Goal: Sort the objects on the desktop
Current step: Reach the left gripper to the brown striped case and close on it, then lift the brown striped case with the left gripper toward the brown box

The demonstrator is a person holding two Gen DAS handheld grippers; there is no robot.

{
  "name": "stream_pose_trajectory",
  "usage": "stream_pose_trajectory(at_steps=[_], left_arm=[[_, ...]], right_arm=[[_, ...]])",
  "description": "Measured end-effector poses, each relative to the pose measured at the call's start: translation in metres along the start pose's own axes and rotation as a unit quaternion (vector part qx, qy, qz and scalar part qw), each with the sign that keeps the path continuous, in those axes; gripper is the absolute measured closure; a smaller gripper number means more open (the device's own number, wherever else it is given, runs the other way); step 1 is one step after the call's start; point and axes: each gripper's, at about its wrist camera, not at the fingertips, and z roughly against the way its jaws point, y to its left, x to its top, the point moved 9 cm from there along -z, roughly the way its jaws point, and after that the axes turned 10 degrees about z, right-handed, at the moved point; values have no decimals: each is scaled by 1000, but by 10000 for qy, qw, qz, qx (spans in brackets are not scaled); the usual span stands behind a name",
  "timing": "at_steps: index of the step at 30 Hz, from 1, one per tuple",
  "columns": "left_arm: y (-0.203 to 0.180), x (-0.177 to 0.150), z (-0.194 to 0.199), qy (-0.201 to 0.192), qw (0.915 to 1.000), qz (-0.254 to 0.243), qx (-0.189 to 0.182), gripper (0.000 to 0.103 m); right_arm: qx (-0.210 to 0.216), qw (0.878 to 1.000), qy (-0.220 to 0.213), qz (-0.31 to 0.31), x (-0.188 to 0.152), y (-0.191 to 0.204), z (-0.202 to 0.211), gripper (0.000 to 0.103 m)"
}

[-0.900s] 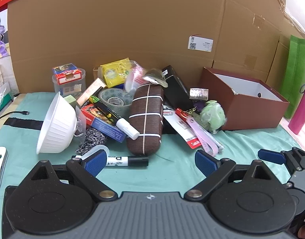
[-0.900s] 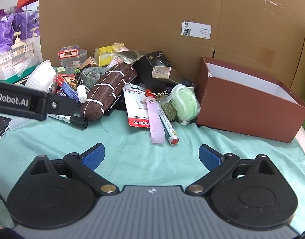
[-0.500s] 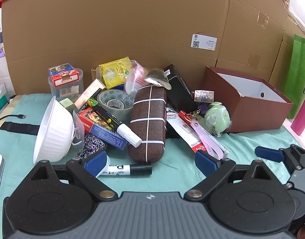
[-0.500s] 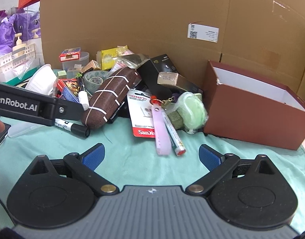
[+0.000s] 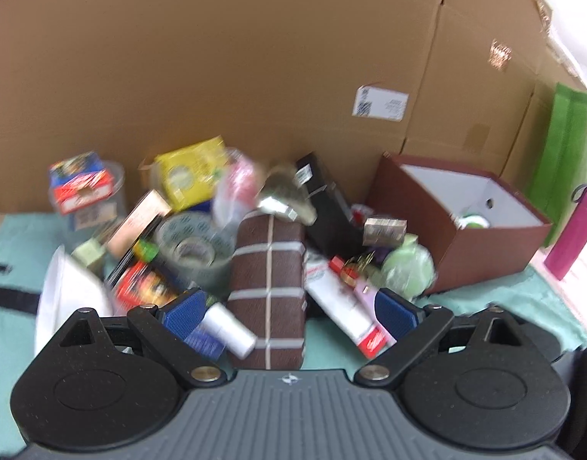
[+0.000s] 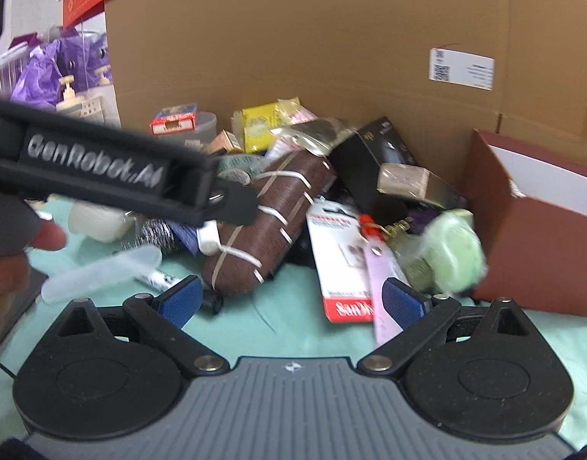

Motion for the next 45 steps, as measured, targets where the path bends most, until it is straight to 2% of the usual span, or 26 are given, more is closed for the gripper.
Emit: stream_pose_trajectory(at_steps=[2, 4, 9, 14, 15, 16, 18, 22, 26, 30, 33, 37, 39, 41, 45], left_arm=[[-2, 7, -10, 28, 9999, -36, -124, 7], [-2, 9, -23, 135, 9997, -94, -174, 10], [5, 6, -56, 527, 9982, -227, -144, 20], [17, -1, -79, 810, 9965, -215, -35, 22], [19, -3, -82, 902, 9957, -186, -58, 24], [21, -6, -86, 1002, 9948, -162, -99, 30], [22, -6, -90, 980, 9948, -272, -61, 36], [22, -7, -88, 1006, 9947, -235, -17, 38], [13, -16, -78, 1105, 9937, -155, -80, 38], [-12, -37, -66, 1217, 9918, -325, -205, 39], [-32, -57, -55, 1379, 9889, -298, -471, 39], [-62, -86, -44, 1727, 9806, -233, -895, 39], [-79, -98, -36, 1732, 9786, -418, -1032, 39], [-91, -103, -33, 1670, 9782, -733, -991, 39], [-90, -105, -34, 1676, 9764, -999, -923, 34]], right_arm=[[9, 10000, -75, 42, 6, 2, -6, 8], [62, 9998, -172, 49, 11, 3, -13, 16], [297, 9994, -68, -149, 13, 3, -36, 28], [550, 9980, -32, -307, 16, 4, -56, 32], [550, 9980, -38, -319, 16, 3, -60, 32], [587, 9976, -68, -362, 17, 3, -63, 32], [663, 9970, -89, -396, 19, 3, -67, 32], [748, 9967, -142, -295, 18, 6, -66, 36], [837, 9958, -134, -343, 15, 3, -55, 43], [923, 9950, -17, -391, 0, -3, -34, 44], [963, 9942, 57, -486, -15, -9, -11, 46], [930, 9934, 190, -650, -43, -18, 29, 46], [827, 9942, 156, -673, -55, -23, 50, 46], [719, 9948, 151, -703, -62, -27, 62, 45], [578, 9955, 248, -706, -68, -26, 68, 37]])
